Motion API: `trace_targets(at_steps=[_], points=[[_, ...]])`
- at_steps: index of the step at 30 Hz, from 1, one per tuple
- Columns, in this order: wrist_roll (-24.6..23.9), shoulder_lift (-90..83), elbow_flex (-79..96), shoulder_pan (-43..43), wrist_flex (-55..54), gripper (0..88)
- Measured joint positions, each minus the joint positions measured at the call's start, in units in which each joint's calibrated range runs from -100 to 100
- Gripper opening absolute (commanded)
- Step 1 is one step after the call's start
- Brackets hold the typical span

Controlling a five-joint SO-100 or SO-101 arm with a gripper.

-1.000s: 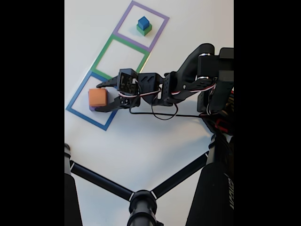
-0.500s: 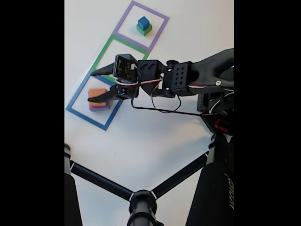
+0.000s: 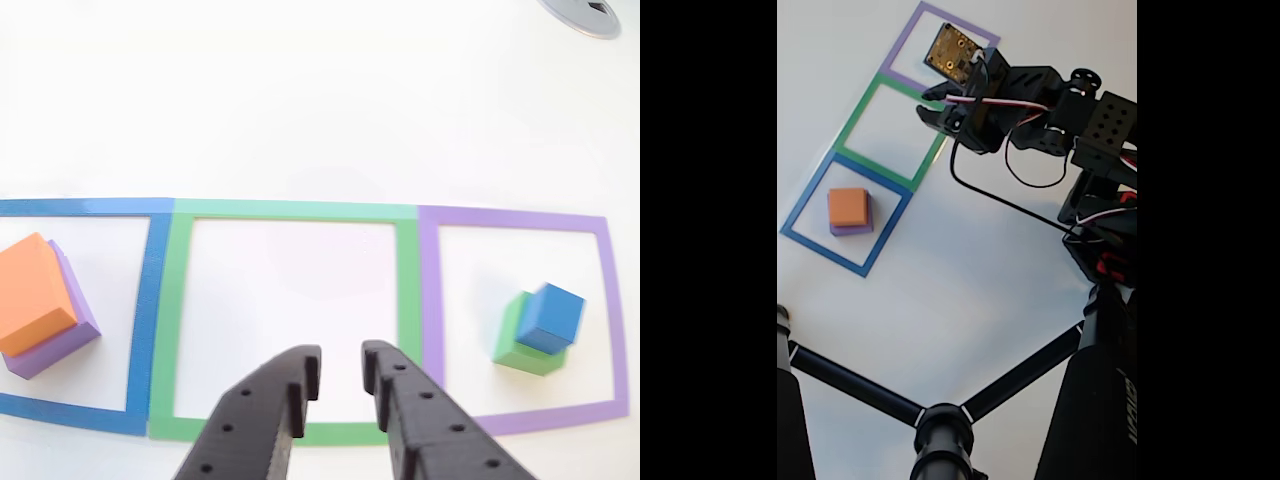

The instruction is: Tower of hanoi

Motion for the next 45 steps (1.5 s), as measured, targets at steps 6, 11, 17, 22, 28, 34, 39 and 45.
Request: trace_targets(at_steps=[6, 11, 17, 22, 28, 34, 39, 45], points=[[0.5, -1.4, -19.3, 7.1, 23.1, 0.1], [0.5, -2.2, -34.1, 11.5, 38.0, 0.1], [0.5, -3.1, -43.8, 16.7, 45.7, 0.1], [0.5, -4.2, -44.9, 21.8, 46.9, 0.1], [0.5, -4.7, -42.7, 25.2, 46.9, 4.1], [0.5, -5.6, -34.7, 28.2, 41.3, 15.3], [0.2, -5.7, -21.1, 30.1, 27.3, 19.5], [0.0, -2.5, -0.9, 32.5, 0.4, 26.0]])
